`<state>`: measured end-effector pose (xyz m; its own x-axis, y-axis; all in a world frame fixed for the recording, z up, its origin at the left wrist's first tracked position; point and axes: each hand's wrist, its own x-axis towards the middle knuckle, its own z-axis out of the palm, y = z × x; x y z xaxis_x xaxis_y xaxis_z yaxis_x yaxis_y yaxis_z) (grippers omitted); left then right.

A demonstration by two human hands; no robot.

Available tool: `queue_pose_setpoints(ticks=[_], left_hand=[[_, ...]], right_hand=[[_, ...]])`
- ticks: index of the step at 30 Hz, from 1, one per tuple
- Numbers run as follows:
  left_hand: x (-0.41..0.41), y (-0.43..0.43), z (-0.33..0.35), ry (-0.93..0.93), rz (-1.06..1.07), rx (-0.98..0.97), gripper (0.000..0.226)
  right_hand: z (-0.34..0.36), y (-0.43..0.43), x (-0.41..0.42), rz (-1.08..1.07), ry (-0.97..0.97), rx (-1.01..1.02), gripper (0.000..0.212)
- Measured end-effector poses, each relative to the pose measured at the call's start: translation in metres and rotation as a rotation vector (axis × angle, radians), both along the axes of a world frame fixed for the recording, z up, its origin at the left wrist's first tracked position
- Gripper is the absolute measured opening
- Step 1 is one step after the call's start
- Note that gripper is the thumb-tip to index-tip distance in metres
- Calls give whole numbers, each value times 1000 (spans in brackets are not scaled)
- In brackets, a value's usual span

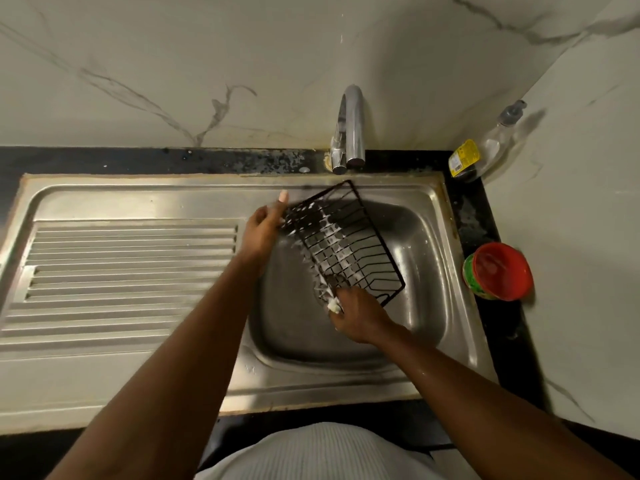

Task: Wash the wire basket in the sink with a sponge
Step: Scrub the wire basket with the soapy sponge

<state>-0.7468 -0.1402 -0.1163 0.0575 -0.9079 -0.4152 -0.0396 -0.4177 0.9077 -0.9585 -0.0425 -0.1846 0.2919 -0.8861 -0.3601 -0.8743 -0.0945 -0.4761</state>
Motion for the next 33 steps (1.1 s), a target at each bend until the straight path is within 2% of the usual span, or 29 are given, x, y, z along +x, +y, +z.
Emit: queue_pose_setpoints(ticks=[1, 3, 4, 6, 9, 11, 12, 13, 15, 16, 18, 21, 24, 26, 28, 31, 33], left_hand=[[-5, 9, -4, -14, 6, 1, 59], [-19, 31, -17, 10, -44, 136, 109], [-26, 41, -20, 43, -47, 204, 121], [-37, 48, -20, 86, -32, 136, 107], [-47, 42, -17, 109, 91, 40, 67], [-45, 36, -9, 109, 189, 27, 34], [-41, 34, -7, 100, 201, 30, 26], [-37, 32, -7, 94, 198, 35, 26], [-27, 29, -13, 116, 169, 67, 47], [-23, 27, -19, 133, 160, 73, 59], [-16, 25, -33, 153, 131, 74, 65], [-17, 29, -18, 174, 112, 58, 69], [-18, 30, -9, 221, 104, 82, 76], [-17, 27, -10, 241, 101, 83, 75], [-18, 25, -10, 228, 91, 74, 67], [-20, 24, -21, 246, 72, 58, 59], [-20, 25, -26, 260, 94, 63, 61]], right_hand=[[-1, -1, 6, -49, -29, -10, 27], [3, -2, 19, -102, -57, -53, 25], [6, -2, 26, -109, -69, -83, 24], [13, 0, 40, -99, -132, -109, 21], [22, 1, 53, -62, -170, -125, 21], [31, -6, 52, -27, -237, -4, 31], [38, -12, 50, 0, -282, 111, 35], [45, -20, 46, 11, -339, 232, 37], [53, -34, 35, -15, -481, 394, 33], [52, -39, 29, -49, -532, 421, 26], [47, -45, 21, -134, -584, 425, 11], [44, -48, 16, -254, -590, 369, 20], [43, -47, 21, -335, -536, 141, 26], [41, -42, 29, -312, -507, 152, 26], [35, -36, 39, -215, -430, 227, 27], [33, -38, 49, -9, -188, 163, 31], [35, -41, 55, 75, -88, 141, 24]])
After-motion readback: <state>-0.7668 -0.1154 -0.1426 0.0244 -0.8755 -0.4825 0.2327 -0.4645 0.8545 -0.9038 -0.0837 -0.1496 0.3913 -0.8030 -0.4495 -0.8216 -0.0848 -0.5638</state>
